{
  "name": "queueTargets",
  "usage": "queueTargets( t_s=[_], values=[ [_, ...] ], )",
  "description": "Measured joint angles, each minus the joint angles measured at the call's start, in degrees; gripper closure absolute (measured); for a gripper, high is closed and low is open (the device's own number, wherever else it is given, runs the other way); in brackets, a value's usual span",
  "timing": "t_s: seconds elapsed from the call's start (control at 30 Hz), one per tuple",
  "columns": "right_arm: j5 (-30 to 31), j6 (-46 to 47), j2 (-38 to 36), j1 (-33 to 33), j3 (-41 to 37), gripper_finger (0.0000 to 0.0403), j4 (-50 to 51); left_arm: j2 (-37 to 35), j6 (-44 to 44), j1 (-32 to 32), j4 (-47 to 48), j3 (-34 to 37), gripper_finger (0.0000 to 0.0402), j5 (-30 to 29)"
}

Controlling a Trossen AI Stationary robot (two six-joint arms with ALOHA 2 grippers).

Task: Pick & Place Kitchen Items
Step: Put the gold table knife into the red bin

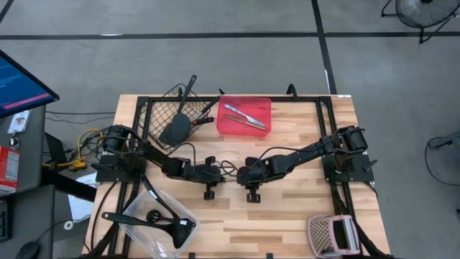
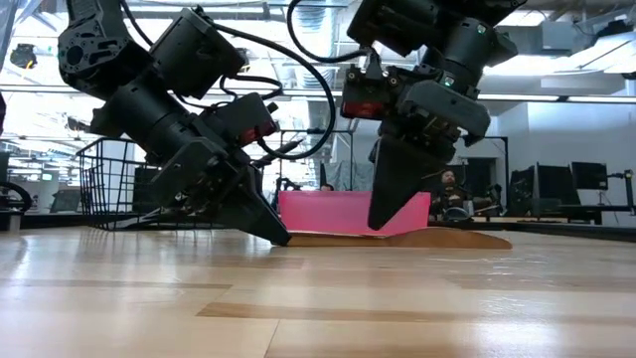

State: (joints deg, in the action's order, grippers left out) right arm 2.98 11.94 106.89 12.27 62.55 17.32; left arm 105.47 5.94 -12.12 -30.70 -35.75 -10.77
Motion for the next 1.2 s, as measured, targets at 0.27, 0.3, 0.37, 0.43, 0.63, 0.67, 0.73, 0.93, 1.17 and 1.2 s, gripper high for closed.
queueTargets(
  t_s=[0.27,0.3,0.37,0.43,0.63,0.67,0.73,0.93,1.17,1.2],
  values=[
    [1.66,-2.63,-4.71,0.04,0.84,0.0353,2.53,0.0,-0.04,0.0,0.15,0.0,0.04,0.04],
    [2.23,-2.88,-4.89,0.08,0.8,0.0341,3.2,-0.01,-0.01,-0.05,0.15,0.0,0.04,0.02],
    [2.75,-2.33,-5.06,0.11,0.8,0.032,3.79,-0.41,0.14,-0.48,0.46,0.02,0.0401,-0.39],
    [1.8,-1.14,-6.77,0.13,0.59,0.0301,5.19,-1.42,0.3,-1.12,1.12,0.17,0.0401,-1.34],
    [1.97,3.69,-18.64,2.51,0.74,0.0282,6.6,-6.69,0.26,-1.31,4.35,0.26,0.0401,-3.7],
    [2.8,4.79,-21.04,3.18,0.74,0.0282,6.91,-7.65,0.09,-1.29,4.71,0.35,0.0401,-4.18],
    [5.43,6.28,-25.58,5.11,0.76,0.0284,7.34,-9.42,-0.02,-1.31,4.13,0.2,0.0401,-5.66],
    [19.48,8.53,-34.52,12.95,0.82,0.0295,11.18,-13.97,-1.49,-0.02,4.86,0.22,0.0401,-7.06],
    [27.09,7.01,-29.14,14.09,0.74,0.0263,13.76,-15.19,-1.62,1.05,5.22,0.22,0.0401,-7.07],
    [27.06,5.98,-27.27,13.43,0.74,0.0252,13.71,-15.19,-1.62,1.02,5.29,0.22,0.0401,-7.06]
  ],
)
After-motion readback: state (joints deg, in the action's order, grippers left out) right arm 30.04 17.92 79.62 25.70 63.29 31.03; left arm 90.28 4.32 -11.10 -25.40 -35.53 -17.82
